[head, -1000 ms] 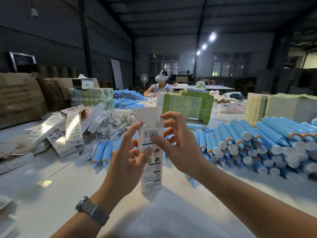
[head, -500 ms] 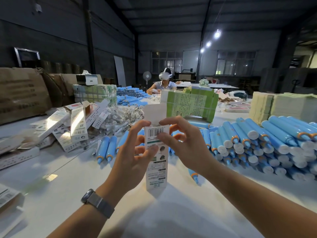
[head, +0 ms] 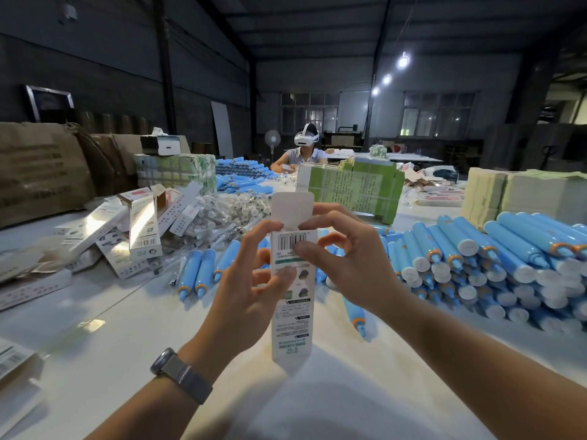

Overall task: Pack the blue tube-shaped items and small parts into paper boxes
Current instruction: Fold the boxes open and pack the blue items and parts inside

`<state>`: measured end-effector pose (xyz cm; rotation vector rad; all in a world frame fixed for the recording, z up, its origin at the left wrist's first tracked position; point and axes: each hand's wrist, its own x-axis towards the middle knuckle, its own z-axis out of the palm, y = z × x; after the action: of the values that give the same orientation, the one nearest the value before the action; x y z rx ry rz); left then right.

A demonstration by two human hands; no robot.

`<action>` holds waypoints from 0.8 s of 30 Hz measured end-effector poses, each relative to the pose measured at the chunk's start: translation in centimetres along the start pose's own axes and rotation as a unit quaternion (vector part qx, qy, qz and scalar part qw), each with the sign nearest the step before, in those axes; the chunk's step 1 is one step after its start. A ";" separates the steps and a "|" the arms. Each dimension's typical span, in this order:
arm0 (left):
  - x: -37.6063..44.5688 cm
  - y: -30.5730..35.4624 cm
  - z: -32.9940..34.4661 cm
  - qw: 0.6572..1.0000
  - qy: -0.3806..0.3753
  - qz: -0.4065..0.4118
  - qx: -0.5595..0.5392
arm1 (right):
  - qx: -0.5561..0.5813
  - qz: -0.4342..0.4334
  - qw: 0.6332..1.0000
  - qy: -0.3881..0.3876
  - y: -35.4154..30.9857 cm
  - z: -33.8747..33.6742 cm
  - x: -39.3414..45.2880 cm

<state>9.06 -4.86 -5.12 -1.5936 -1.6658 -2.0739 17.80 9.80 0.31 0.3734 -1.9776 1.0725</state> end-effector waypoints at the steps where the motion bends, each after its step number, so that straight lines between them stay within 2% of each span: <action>1: 0.0 0.1 0.0 1.000 0.001 0.000 -0.003 | 0.002 0.000 1.000 0.001 0.0 0.0 0.0; 13: -0.2 0.4 0.3 1.000 -0.004 0.014 0.025 | -0.008 -0.062 0.998 0.027 -0.1 0.1 -0.2; 16: -0.1 0.3 0.4 1.000 0.016 -0.009 -0.003 | -0.043 -0.075 0.996 0.016 0.1 -0.1 -0.1; 24: -0.1 0.4 0.2 1.000 -0.016 -0.003 0.027 | -0.033 -0.087 0.995 -0.023 0.1 -0.6 0.1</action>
<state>9.44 -4.91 -4.91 -1.6154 -1.7228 -1.9992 18.01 10.33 0.47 0.5280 -1.9757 0.8926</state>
